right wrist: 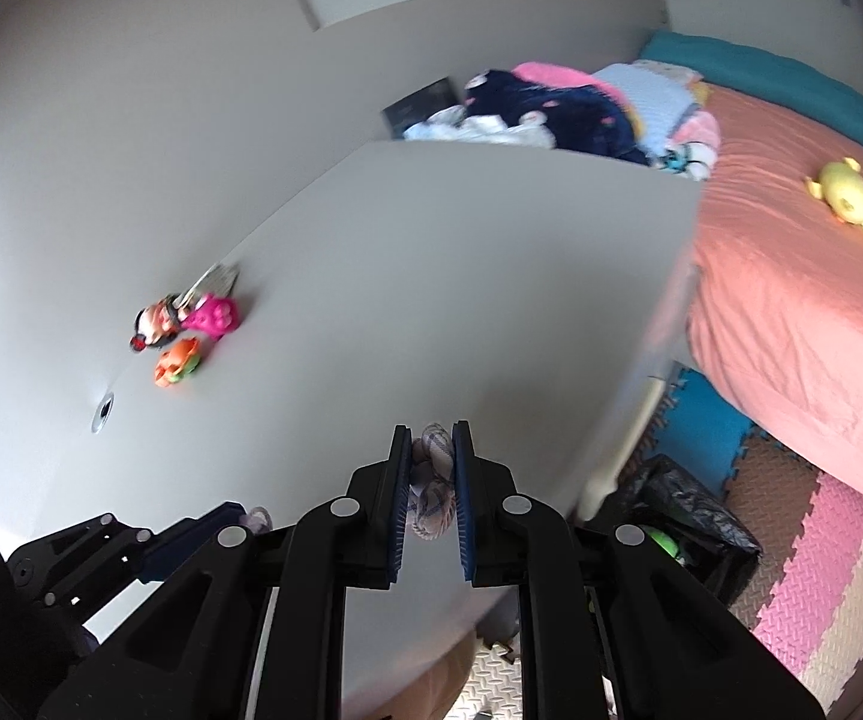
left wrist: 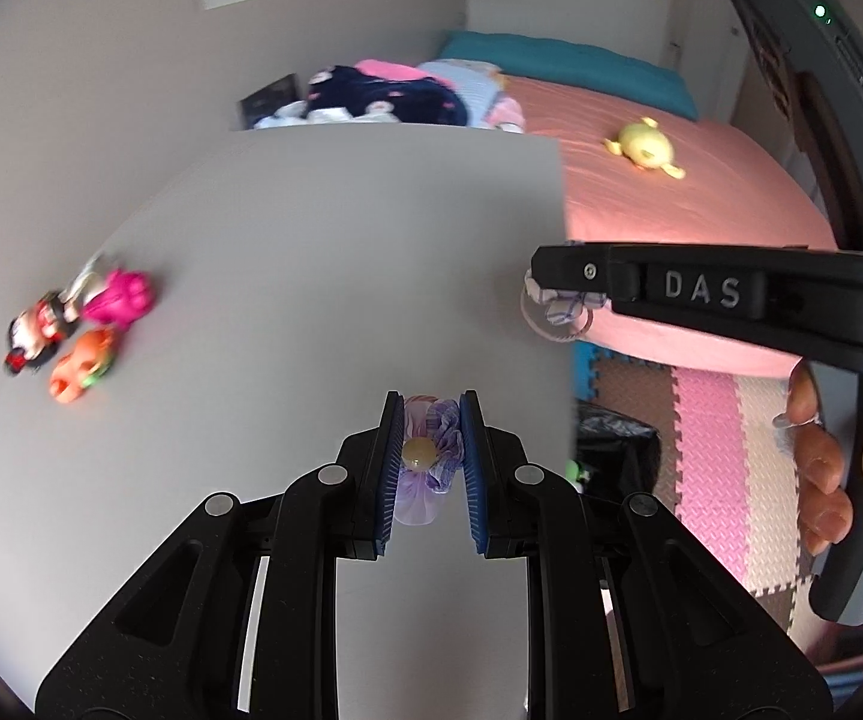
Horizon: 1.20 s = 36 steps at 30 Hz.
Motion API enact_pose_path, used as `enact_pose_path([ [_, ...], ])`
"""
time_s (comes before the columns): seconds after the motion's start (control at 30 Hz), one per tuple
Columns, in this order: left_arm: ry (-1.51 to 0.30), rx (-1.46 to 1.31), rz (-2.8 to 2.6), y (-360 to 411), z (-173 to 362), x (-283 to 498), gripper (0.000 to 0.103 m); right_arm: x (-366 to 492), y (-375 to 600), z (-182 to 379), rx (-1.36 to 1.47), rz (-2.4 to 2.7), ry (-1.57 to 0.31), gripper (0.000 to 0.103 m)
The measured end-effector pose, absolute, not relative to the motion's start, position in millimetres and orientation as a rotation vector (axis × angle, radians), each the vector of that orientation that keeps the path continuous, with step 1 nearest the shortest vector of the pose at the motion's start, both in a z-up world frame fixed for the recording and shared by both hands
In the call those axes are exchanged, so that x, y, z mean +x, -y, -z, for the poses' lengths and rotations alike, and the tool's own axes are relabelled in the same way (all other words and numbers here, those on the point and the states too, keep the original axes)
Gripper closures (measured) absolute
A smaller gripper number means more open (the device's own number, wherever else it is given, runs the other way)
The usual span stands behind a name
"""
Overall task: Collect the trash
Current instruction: 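Carry the purple flower and white-purple toy over the black bin and release both, then move both open tools back to the desk near the doll and orange toy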
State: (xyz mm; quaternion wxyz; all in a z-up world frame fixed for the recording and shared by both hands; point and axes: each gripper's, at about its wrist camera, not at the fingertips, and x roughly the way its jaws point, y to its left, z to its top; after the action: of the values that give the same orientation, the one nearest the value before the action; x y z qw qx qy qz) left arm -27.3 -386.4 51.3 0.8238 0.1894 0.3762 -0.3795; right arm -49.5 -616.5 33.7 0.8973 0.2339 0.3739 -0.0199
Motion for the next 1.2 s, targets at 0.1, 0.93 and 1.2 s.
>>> enact_pose_path([
  [0.1,-0.798,0.415,0.864,405.2,-52.8,-40.1,0.084,-68.2,638.6,-32.5,0.502,0.09,-0.762,0.088],
  [0.93,-0.802,0.657,1.112,526.3,-29.0,-136.6,0.076,-195.0,765.5,27.1,0.646,0.425,-0.796,0.083],
  [1.2,-0.738,0.662,1.058,523.2,-27.6,-131.1,0.006,-197.6,773.7,33.0,0.671,0.521,-0.775,0.002],
])
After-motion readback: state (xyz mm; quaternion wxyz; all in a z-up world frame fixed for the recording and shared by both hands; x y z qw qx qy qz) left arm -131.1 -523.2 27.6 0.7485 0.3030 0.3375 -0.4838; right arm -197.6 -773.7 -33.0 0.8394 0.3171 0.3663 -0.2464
